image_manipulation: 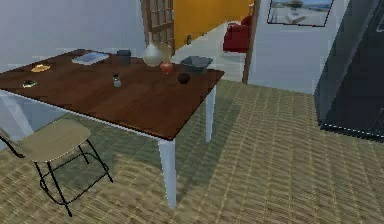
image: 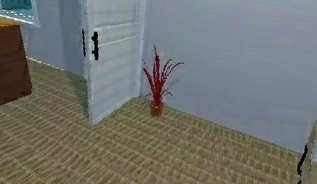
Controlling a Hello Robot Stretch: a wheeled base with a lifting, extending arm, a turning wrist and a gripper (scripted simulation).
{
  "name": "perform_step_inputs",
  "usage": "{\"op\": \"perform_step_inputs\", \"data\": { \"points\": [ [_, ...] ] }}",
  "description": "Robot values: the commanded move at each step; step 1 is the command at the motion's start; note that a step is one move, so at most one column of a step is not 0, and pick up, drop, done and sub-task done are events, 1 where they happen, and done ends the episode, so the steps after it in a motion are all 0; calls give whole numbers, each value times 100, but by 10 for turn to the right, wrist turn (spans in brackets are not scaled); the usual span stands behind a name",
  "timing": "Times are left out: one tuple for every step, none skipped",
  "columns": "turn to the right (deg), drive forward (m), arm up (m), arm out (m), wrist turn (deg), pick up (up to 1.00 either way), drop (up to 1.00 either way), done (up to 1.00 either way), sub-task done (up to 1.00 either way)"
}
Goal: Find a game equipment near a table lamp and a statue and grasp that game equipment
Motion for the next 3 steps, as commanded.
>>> {"op": "perform_step_inputs", "data": {
  "points": [
    [-60,0,0,0,0,0,0,0,0],
    [0,65,0,0,0,0,0,0,0],
    [-150,0,0,0,0,0,0,0,0]
  ]
}}
